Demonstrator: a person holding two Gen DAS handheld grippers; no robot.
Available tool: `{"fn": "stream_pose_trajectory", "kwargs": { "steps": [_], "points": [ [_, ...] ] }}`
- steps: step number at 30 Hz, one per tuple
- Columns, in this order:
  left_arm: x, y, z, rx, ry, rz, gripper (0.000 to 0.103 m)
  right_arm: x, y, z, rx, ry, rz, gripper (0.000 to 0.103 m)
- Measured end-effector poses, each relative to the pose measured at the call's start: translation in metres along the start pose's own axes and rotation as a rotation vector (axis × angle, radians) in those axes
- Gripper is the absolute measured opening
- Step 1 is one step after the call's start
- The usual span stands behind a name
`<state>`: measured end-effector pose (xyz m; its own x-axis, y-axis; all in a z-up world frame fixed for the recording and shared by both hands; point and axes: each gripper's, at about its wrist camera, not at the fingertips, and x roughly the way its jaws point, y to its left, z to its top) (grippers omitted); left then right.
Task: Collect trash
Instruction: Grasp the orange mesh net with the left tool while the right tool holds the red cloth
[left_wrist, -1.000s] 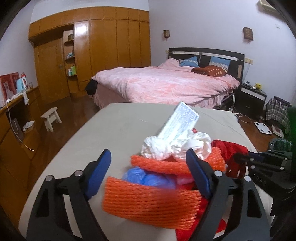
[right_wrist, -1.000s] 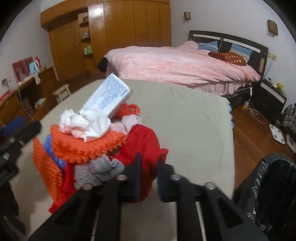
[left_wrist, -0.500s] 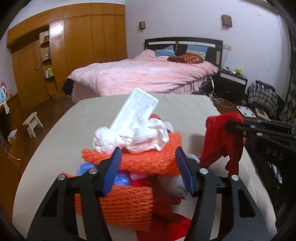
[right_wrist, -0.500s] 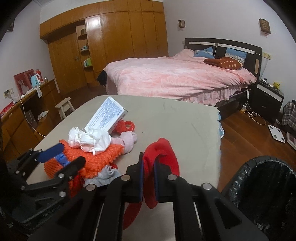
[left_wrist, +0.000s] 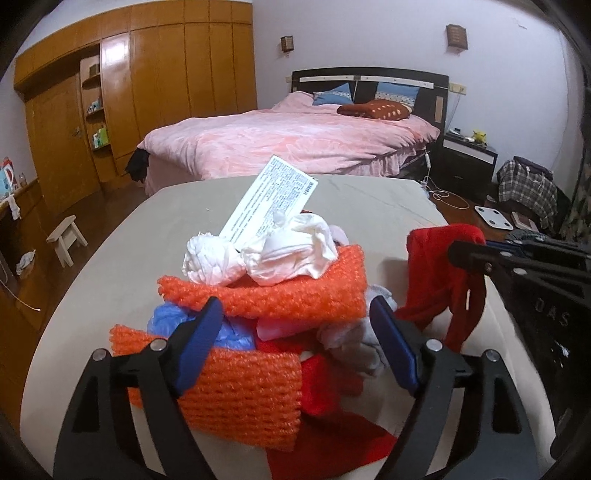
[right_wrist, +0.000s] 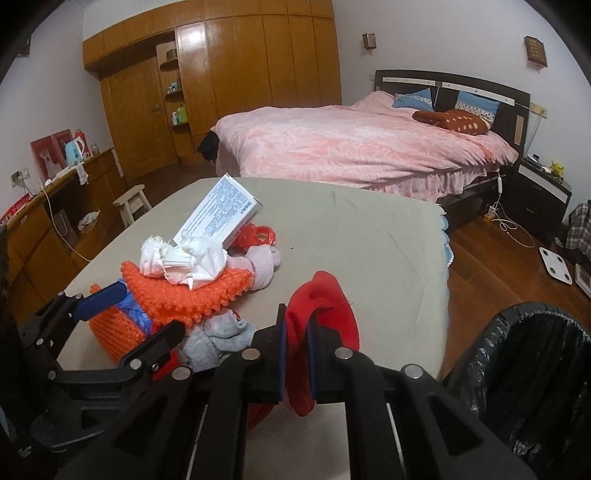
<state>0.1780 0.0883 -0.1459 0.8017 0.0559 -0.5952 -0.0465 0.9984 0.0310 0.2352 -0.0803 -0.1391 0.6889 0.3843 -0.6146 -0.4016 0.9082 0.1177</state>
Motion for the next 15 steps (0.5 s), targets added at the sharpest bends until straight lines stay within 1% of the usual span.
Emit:
{"fn": "stream_pose_trajectory", "kwargs": {
  "steps": [3, 5, 7, 9, 11, 13, 14, 15],
  "points": [
    [-0.0007, 0.0024, 0.0034, -0.008, -0.014, 0.005, 0.079, 0.0004, 0.0003, -0.0017, 0.002, 0.001, -0.002, 0.009],
    [-0.0010, 0.0014, 0.0049, 0.003, -0.026, 0.004, 0.077, 0.0000, -0.0008, -0.0010, 0.002, 0.001, -0.003, 0.009],
    [0.0016, 0.0013, 0.0056, 0.009, -0.020, -0.018, 0.060, -0.0001, -0.0033, 0.0007, 0.012, 0.000, -0.003, 0.009],
    [0.0052, 0.0006, 0.0046, 0.009, -0.011, -0.041, 0.056, -0.0003, -0.0057, 0.0021, 0.020, 0.001, 0.001, 0.009],
    [0.0064, 0.0009, 0.0040, 0.005, -0.011, -0.052, 0.050, -0.0014, -0.0061, 0.0031, 0.019, 0.001, 0.001, 0.009],
    [0.0049, 0.0039, 0.0040, -0.009, -0.021, -0.062, 0.040, -0.0028, -0.0064, 0.0042, 0.016, -0.001, 0.001, 0.009],
    [0.0037, 0.0058, 0.0045, -0.018, -0.029, -0.066, 0.037, -0.0041, -0.0067, 0.0052, 0.016, -0.003, 0.003, 0.009],
    [0.0028, 0.0074, 0.0050, -0.025, -0.033, -0.070, 0.031, -0.0052, -0.0066, 0.0059, 0.016, -0.005, 0.005, 0.009]
  ]
}}
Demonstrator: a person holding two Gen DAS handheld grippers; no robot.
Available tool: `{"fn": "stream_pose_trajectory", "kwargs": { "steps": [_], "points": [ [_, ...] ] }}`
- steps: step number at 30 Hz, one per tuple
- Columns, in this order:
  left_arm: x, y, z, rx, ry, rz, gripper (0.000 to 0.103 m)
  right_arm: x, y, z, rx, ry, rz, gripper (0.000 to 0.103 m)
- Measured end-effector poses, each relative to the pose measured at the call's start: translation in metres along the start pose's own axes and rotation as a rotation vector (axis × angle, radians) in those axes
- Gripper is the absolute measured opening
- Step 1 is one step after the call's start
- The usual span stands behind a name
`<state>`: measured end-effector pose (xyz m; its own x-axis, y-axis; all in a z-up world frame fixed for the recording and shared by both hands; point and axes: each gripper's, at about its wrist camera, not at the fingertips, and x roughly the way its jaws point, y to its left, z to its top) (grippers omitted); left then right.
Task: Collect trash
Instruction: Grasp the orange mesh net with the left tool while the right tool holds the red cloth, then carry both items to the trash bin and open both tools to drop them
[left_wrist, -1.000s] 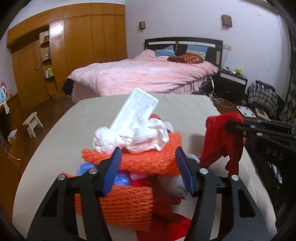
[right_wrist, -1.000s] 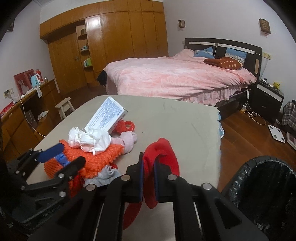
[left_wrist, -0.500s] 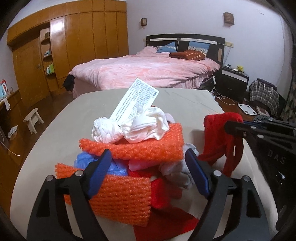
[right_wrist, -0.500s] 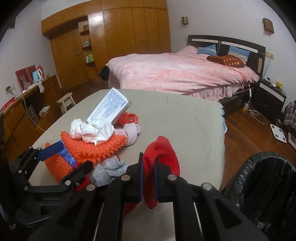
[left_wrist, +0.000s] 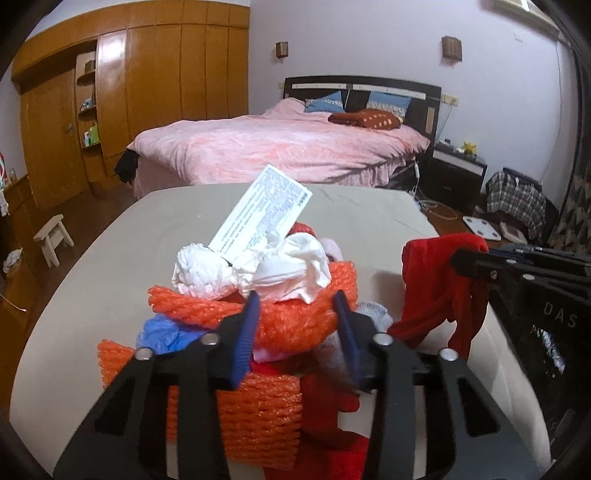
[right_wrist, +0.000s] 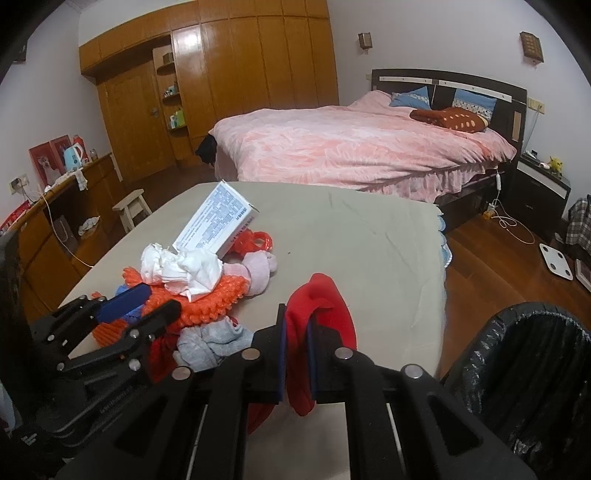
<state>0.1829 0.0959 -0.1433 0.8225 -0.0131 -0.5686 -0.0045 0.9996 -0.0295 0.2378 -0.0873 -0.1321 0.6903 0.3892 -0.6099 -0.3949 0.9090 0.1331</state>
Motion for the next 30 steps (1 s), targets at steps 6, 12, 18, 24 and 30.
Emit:
{"fn": "stream_pose_trajectory", "kwargs": {
  "steps": [6, 12, 18, 24, 30],
  "points": [
    [-0.007, 0.000, 0.005, 0.004, -0.012, -0.005, 0.011, -0.012, 0.003, 0.007, -0.009, -0.026, 0.008, 0.009],
    [-0.024, 0.001, 0.013, -0.019, -0.047, 0.001, 0.011, -0.025, 0.005, 0.014, -0.016, -0.054, 0.012, 0.009],
    [-0.048, 0.000, 0.037, -0.024, -0.114, -0.001, 0.010, -0.042, 0.004, 0.027, -0.029, -0.092, 0.009, 0.009],
    [-0.076, -0.007, 0.057, -0.037, -0.179, -0.018, 0.010, -0.066, 0.002, 0.043, -0.047, -0.145, -0.001, 0.009],
    [-0.101, -0.024, 0.069, -0.028, -0.222, -0.062, 0.010, -0.095, -0.009, 0.048, -0.040, -0.187, -0.021, 0.009]
  ]
}}
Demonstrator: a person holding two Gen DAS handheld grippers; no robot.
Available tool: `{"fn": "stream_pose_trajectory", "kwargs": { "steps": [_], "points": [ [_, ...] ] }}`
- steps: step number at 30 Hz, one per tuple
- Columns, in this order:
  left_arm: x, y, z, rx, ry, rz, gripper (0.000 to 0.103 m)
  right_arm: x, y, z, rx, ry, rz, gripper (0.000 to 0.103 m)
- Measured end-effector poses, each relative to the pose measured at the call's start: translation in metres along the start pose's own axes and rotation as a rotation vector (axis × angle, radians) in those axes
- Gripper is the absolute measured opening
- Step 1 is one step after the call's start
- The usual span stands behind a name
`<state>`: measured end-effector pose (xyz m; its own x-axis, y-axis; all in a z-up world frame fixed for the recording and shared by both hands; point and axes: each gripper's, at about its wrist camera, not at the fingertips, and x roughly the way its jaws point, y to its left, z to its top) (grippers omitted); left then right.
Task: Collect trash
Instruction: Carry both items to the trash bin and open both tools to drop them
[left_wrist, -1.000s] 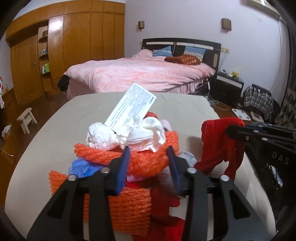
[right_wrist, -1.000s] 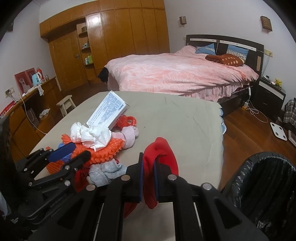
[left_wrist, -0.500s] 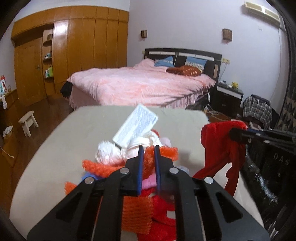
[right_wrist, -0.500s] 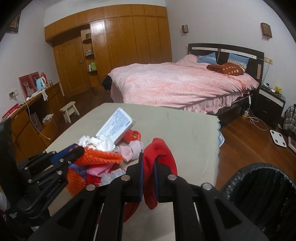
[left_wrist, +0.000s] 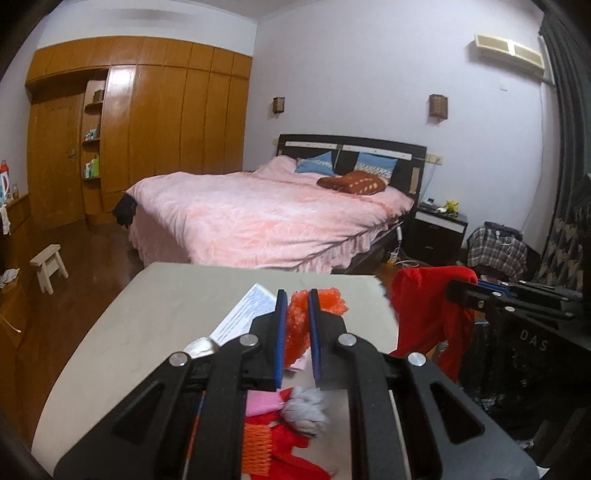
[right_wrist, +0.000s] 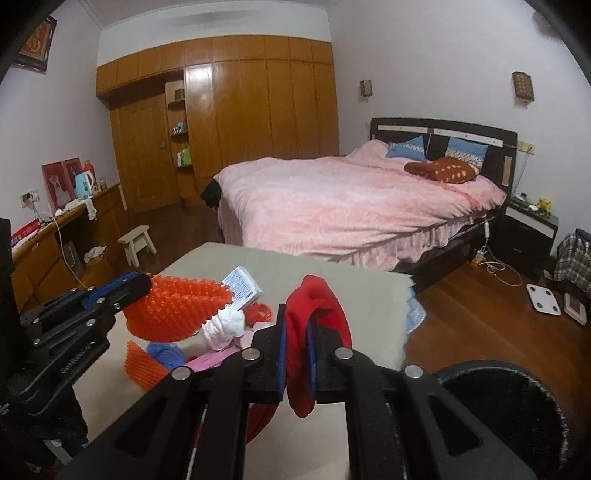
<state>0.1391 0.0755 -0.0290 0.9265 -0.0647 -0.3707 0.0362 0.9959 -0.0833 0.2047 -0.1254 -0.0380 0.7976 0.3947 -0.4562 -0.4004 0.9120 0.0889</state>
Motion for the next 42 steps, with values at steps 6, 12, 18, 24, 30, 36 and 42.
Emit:
{"fn": "stream_pose_trajectory", "kwargs": {
  "steps": [6, 12, 18, 24, 30, 36, 42],
  "points": [
    [-0.008, -0.033, 0.003, 0.025, -0.003, -0.073, 0.010, -0.033, -0.025, -0.007, 0.022, -0.020, -0.048, 0.009],
    [-0.003, -0.078, 0.004, 0.055, 0.008, -0.172, 0.010, -0.064, -0.061, -0.019, 0.059, -0.022, -0.124, 0.009],
    [0.007, -0.129, -0.003, 0.087, 0.035, -0.283, 0.010, -0.093, -0.107, -0.035, 0.116, -0.021, -0.223, 0.009],
    [0.022, -0.178, -0.012, 0.110, 0.062, -0.391, 0.010, -0.110, -0.140, -0.051, 0.126, 0.007, -0.316, 0.009],
    [0.037, -0.216, -0.022, 0.131, 0.078, -0.466, 0.010, -0.119, -0.165, -0.066, 0.146, 0.030, -0.377, 0.009],
    [0.052, -0.234, -0.036, 0.150, 0.135, -0.505, 0.020, -0.121, -0.187, -0.082, 0.199, 0.069, -0.403, 0.018],
    [0.063, -0.225, -0.044, 0.139, 0.178, -0.474, 0.044, -0.116, -0.194, -0.097, 0.205, 0.122, -0.439, 0.046]
  ]
}}
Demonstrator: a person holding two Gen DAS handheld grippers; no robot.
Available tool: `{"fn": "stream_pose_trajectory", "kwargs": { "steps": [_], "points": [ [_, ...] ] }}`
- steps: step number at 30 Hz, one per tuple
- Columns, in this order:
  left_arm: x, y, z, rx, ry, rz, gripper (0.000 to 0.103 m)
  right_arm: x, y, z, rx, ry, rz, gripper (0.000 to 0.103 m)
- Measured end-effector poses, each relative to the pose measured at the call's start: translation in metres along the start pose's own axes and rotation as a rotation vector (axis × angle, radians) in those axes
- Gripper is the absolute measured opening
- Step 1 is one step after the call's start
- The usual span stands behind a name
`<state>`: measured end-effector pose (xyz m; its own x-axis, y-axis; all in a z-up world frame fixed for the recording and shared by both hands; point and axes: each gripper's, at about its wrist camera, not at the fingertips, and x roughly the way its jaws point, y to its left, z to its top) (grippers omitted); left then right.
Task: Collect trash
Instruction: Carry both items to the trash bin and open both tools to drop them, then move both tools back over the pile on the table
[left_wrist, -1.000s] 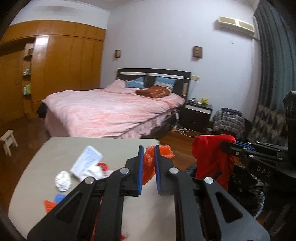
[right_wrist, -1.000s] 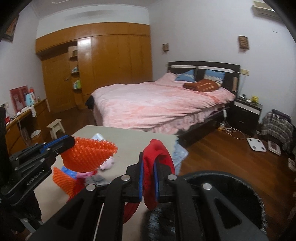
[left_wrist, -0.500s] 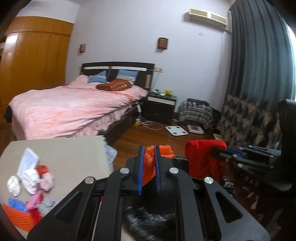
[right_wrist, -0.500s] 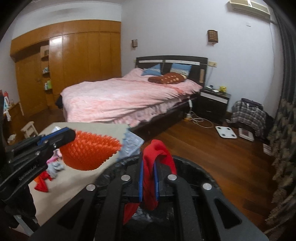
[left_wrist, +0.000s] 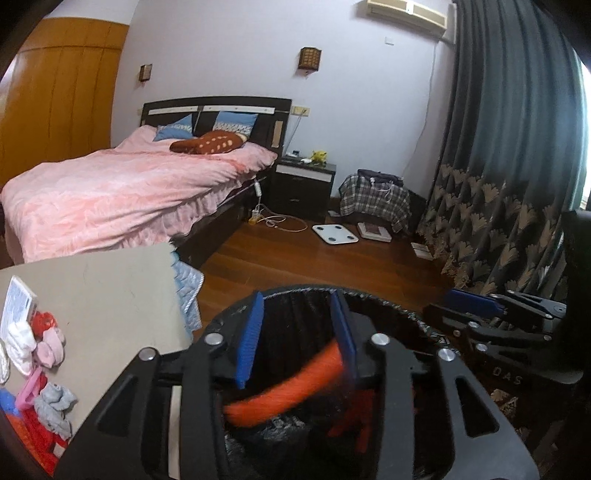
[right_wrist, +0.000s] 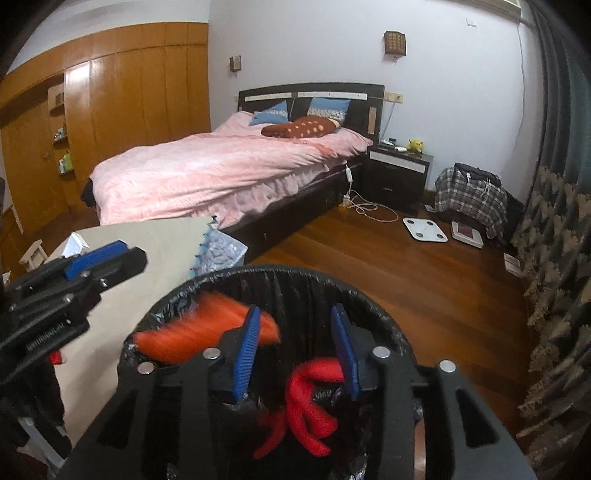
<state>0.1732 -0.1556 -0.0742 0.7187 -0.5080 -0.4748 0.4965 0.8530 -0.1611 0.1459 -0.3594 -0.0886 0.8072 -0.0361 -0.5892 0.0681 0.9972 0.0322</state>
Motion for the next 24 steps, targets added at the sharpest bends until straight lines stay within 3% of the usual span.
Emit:
{"fn": "stream_pose_trajectory", "kwargs": {
  "steps": [3, 8, 11, 16, 24],
  "points": [
    [-0.004, 0.008, -0.001, -0.001, -0.004, 0.031, 0.050, 0.000, 0.001, -0.003, 0.013, 0.008, -0.004, 0.051],
    [-0.026, 0.028, 0.001, -0.007, -0.037, 0.111, 0.072, -0.005, 0.009, 0.000, 0.039, -0.020, -0.011, 0.083],
    [-0.044, 0.046, 0.001, -0.024, -0.050, 0.172, 0.083, -0.007, 0.019, 0.004, 0.050, -0.051, 0.008, 0.092],
    [-0.074, 0.075, -0.005, -0.028, -0.064, 0.283, 0.090, -0.010, 0.056, 0.009, -0.001, -0.095, 0.047, 0.097],
    [-0.123, 0.131, -0.025, -0.046, -0.042, 0.446, 0.090, 0.003, 0.137, 0.009, -0.071, -0.098, 0.180, 0.097]
  ]
}}
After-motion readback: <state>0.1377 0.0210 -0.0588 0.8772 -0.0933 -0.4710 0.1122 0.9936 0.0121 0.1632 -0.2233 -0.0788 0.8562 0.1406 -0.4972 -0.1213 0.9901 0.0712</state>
